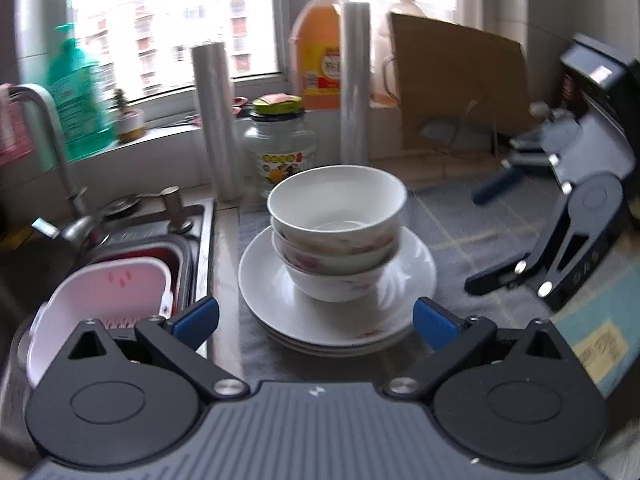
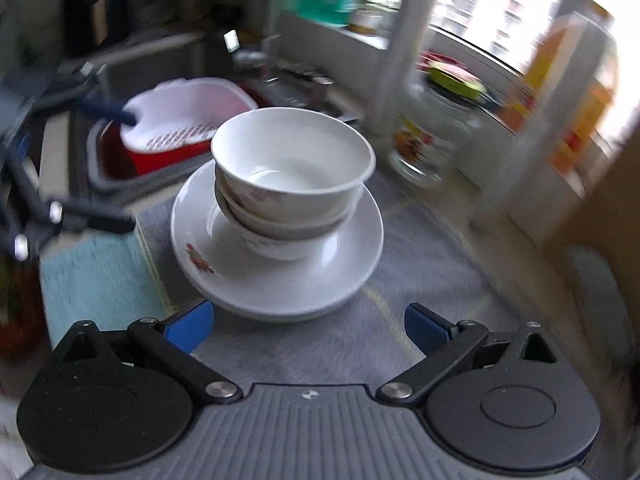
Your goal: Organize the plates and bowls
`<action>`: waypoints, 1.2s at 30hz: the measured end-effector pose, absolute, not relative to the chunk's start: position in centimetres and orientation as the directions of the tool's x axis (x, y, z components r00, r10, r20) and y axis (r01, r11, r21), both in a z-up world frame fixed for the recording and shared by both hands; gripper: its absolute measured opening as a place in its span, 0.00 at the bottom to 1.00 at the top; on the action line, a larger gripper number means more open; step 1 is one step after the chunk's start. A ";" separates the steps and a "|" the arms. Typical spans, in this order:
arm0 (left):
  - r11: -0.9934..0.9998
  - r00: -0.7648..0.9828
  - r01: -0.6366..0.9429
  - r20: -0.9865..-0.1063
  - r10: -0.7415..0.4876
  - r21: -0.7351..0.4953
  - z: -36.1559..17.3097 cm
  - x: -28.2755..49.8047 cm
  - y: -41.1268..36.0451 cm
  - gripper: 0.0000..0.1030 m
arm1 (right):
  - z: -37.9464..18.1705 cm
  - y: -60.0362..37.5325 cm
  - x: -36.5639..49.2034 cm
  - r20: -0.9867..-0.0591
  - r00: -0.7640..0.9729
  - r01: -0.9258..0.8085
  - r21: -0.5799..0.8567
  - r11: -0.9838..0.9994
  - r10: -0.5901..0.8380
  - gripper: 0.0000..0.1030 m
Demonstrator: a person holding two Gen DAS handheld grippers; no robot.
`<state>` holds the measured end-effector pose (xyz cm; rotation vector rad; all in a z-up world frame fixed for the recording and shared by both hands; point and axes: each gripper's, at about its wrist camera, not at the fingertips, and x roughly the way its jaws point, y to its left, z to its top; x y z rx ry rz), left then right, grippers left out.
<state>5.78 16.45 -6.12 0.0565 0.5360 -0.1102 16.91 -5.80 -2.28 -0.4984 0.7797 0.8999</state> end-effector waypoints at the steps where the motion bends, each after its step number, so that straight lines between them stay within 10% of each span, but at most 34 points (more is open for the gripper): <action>1: 0.996 0.859 0.087 -0.507 -0.069 0.013 -6.0 5.1 15.6 0.99 | -2.2 -6.4 16.3 -0.771 0.397 -0.818 -0.052 0.572 0.497 1.00; 36: 0.943 0.777 -0.329 -0.581 0.244 -0.044 -1.3 -3.7 6.6 0.99 | 2.1 -15.6 7.4 -0.740 0.554 -0.504 0.067 0.861 0.382 1.00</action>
